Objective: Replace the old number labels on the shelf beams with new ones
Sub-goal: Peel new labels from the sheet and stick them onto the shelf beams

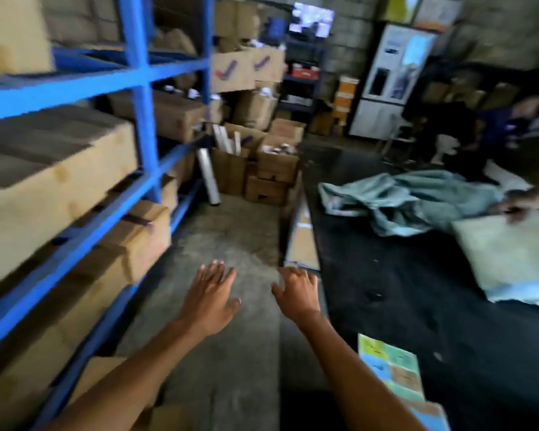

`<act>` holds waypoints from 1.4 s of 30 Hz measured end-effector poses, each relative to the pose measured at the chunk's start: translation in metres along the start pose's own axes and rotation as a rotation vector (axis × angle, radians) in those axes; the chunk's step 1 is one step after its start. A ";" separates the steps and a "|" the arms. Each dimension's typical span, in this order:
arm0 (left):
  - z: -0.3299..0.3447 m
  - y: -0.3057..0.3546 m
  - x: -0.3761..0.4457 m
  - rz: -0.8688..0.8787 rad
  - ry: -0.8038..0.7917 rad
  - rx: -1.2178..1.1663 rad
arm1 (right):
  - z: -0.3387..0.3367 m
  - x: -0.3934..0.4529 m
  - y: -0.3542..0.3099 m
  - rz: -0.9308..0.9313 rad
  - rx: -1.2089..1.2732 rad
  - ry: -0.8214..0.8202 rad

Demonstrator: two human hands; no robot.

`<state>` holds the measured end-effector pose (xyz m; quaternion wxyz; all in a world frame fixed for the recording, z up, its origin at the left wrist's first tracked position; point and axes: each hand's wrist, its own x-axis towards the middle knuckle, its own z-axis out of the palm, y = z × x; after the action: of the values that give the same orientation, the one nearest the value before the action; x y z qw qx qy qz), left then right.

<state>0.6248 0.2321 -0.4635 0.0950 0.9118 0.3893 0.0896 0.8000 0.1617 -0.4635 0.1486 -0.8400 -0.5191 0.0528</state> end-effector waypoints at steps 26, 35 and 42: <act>0.189 0.190 0.033 -0.037 -0.247 -0.452 | 0.027 -0.089 0.210 0.622 0.303 -0.049; 0.180 0.175 0.052 -0.603 -0.164 -1.090 | 0.036 -0.059 0.188 0.555 0.446 -0.045; 0.067 0.091 0.075 -0.426 0.066 -1.119 | 0.018 0.015 0.109 0.359 0.824 0.003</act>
<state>0.7547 0.2173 -0.4996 0.5643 0.6220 0.4601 0.2880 0.8955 0.1335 -0.5128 0.4601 -0.7876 -0.3005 0.2788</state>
